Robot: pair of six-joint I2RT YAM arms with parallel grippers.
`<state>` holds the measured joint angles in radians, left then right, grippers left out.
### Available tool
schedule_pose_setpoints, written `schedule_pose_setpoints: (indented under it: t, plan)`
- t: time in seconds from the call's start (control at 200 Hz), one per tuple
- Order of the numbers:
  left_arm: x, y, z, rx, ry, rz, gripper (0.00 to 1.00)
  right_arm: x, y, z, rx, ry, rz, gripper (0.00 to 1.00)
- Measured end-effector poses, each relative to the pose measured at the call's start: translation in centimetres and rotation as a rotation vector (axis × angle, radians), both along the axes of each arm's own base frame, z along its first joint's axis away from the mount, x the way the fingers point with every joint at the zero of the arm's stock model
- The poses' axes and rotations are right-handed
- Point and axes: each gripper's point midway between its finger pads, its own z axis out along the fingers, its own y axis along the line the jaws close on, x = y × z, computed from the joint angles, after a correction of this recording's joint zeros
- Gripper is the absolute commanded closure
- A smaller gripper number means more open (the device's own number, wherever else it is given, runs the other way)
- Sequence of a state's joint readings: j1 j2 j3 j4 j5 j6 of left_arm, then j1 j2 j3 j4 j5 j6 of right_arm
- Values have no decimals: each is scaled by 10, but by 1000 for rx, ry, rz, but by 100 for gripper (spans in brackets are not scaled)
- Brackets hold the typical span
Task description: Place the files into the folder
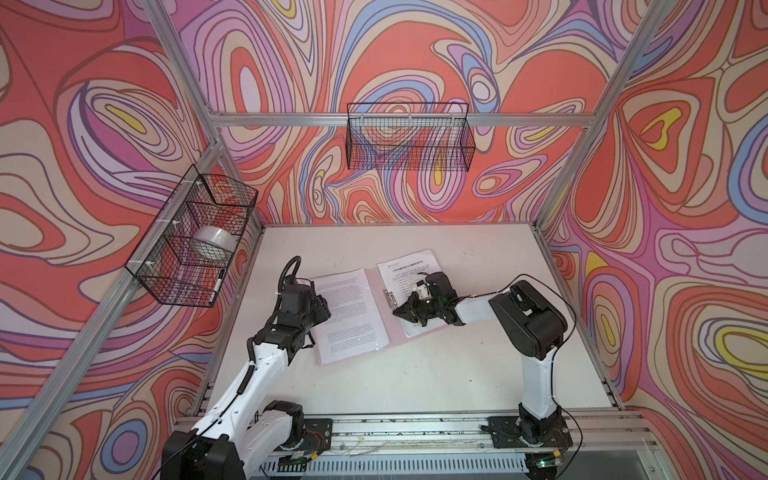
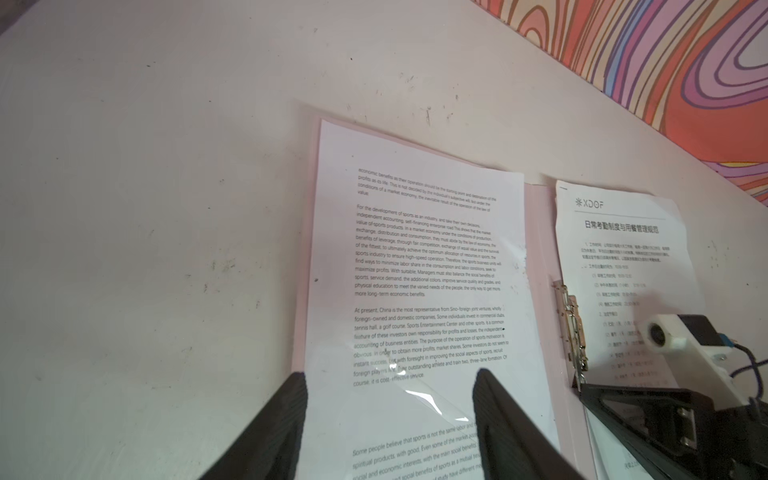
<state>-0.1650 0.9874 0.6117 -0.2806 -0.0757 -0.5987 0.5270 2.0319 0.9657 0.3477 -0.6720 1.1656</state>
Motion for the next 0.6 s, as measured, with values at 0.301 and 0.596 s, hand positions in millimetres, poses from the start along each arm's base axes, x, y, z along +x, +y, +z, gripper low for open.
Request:
schedule_pose_setpoints:
  t: [0.301,0.596]
  plan:
    - [-45,-1,-47,-125,44,56,26,-3,-21,-1,14,4,-48,100]
    - [-53,-15,-52,-246,3,30,26,-2,-22,0,21,5,-50,100]
